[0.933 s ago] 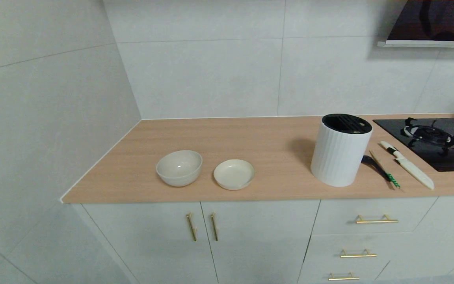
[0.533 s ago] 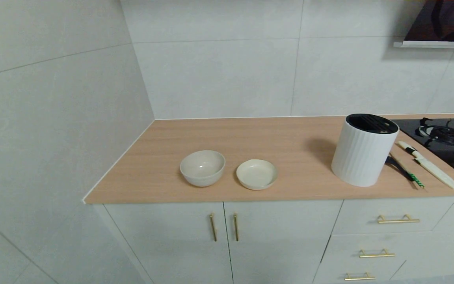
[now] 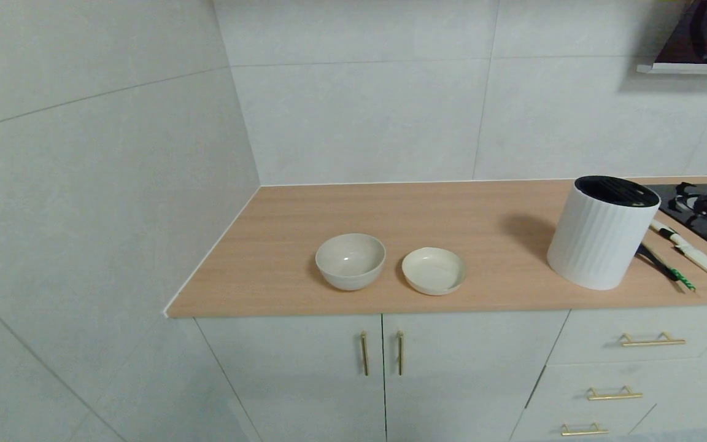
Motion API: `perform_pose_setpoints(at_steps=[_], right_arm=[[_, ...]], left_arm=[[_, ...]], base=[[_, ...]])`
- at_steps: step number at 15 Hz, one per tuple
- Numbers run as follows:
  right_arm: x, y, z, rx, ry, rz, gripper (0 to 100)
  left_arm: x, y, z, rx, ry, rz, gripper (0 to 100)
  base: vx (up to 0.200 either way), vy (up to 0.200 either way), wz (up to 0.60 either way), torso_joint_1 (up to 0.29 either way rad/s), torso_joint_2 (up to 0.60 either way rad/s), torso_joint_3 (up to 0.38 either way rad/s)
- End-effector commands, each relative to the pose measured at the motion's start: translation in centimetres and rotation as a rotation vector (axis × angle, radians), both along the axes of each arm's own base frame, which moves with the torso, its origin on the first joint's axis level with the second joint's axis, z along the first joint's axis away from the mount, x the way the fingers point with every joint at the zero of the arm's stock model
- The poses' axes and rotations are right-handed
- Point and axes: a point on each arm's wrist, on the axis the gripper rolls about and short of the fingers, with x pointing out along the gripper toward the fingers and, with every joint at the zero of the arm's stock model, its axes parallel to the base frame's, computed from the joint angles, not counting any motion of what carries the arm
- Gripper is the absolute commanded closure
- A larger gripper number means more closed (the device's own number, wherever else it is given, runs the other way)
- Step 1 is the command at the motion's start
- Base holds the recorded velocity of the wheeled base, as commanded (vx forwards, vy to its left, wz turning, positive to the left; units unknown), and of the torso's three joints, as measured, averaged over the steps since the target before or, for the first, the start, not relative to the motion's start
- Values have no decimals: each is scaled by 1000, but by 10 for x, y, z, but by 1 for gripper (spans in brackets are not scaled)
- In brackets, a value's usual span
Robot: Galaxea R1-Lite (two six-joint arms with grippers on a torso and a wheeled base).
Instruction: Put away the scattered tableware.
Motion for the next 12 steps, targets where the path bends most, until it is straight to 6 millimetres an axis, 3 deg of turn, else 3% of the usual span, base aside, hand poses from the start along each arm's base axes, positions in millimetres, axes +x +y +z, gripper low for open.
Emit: perform_pose_setpoints(at_steps=[1, 12], right_arm=[[0, 0, 0, 0, 1, 0, 0], [0, 0, 0, 0, 1, 0, 0]], left_arm=[[0, 0, 0, -2, 0, -1, 0], [0, 0, 0, -2, 0, -1, 0]], base=[[0, 0, 0, 0, 0, 0], [0, 0, 0, 0, 0, 0]])
